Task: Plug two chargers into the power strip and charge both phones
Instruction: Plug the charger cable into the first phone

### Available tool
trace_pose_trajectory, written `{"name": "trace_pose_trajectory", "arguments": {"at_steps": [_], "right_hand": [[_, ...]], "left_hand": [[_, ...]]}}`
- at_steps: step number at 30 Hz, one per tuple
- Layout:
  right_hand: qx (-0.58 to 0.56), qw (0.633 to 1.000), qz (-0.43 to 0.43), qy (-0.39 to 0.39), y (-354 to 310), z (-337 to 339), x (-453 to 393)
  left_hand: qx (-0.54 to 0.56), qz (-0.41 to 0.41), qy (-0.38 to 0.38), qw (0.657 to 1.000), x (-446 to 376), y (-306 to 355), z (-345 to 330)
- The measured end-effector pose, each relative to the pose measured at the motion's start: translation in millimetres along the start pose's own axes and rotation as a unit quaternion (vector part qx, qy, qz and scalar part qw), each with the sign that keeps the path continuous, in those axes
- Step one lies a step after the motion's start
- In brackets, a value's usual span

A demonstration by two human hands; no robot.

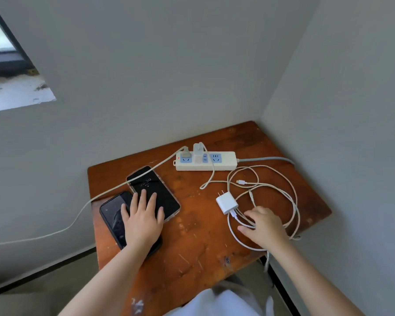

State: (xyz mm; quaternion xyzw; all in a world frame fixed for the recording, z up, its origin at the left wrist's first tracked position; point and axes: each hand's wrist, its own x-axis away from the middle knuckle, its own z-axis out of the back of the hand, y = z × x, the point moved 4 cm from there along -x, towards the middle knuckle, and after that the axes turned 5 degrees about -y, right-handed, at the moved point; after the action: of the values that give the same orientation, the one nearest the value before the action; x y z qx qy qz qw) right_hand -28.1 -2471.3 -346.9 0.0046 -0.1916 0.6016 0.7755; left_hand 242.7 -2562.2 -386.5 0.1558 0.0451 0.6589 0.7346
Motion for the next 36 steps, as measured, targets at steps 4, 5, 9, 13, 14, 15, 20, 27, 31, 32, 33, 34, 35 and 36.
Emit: {"name": "trace_pose_trajectory", "arguments": {"at_steps": [4, 5, 9, 13, 14, 15, 20, 27, 31, 32, 33, 34, 35, 36], "right_hand": [[-0.05, 0.996, -0.034, 0.058, 15, -5, 13], [-0.062, 0.995, -0.048, 0.069, 19, -3, 14], [-0.038, 0.993, -0.059, 0.09, 20, 9, 17], [-0.051, 0.987, -0.084, 0.125, 29, 11, 30], [-0.046, 0.989, -0.105, 0.097, 32, 2, 32], [-0.03, 0.989, -0.129, 0.058, 35, -7, 33], [-0.009, 0.994, -0.107, 0.0, 19, -13, 28], [-0.01, 0.984, 0.122, -0.129, -30, 15, 23], [-0.046, 0.97, 0.18, -0.159, -42, 23, 33], [-0.078, 0.967, 0.188, -0.156, -46, 24, 36], [-0.113, 0.964, 0.192, -0.148, -52, 24, 38], [-0.141, 0.962, 0.193, -0.134, -59, 24, 37], [-0.15, 0.963, 0.191, -0.12, -65, 23, 34], [-0.15, 0.965, 0.186, -0.106, -72, 20, 30]], "left_hand": [[-0.006, -0.001, -0.001, 1.0, 0, 0, 0], [-0.006, -0.001, -0.002, 1.0, -1, 0, 0], [-0.002, -0.004, -0.006, 1.0, 0, 0, 1], [0.0, -0.004, -0.005, 1.0, 0, -1, 0], [-0.001, -0.004, -0.004, 1.0, 1, -1, 0], [-0.002, -0.004, -0.005, 1.0, 1, -1, 0], [-0.001, -0.002, -0.012, 1.0, -1, 1, 1], [0.005, -0.006, 0.003, 1.0, -8, 0, 13], [0.03, -0.019, -0.023, 0.999, -4, -2, 8], [0.048, -0.024, -0.032, 0.998, -1, -2, 6], [0.07, -0.031, -0.04, 0.996, 1, -3, 5], [0.09, -0.042, -0.047, 0.994, 0, -4, 8], [0.103, -0.057, -0.062, 0.991, -1, -5, 11], [0.107, -0.075, -0.085, 0.988, -2, -7, 13]]}}
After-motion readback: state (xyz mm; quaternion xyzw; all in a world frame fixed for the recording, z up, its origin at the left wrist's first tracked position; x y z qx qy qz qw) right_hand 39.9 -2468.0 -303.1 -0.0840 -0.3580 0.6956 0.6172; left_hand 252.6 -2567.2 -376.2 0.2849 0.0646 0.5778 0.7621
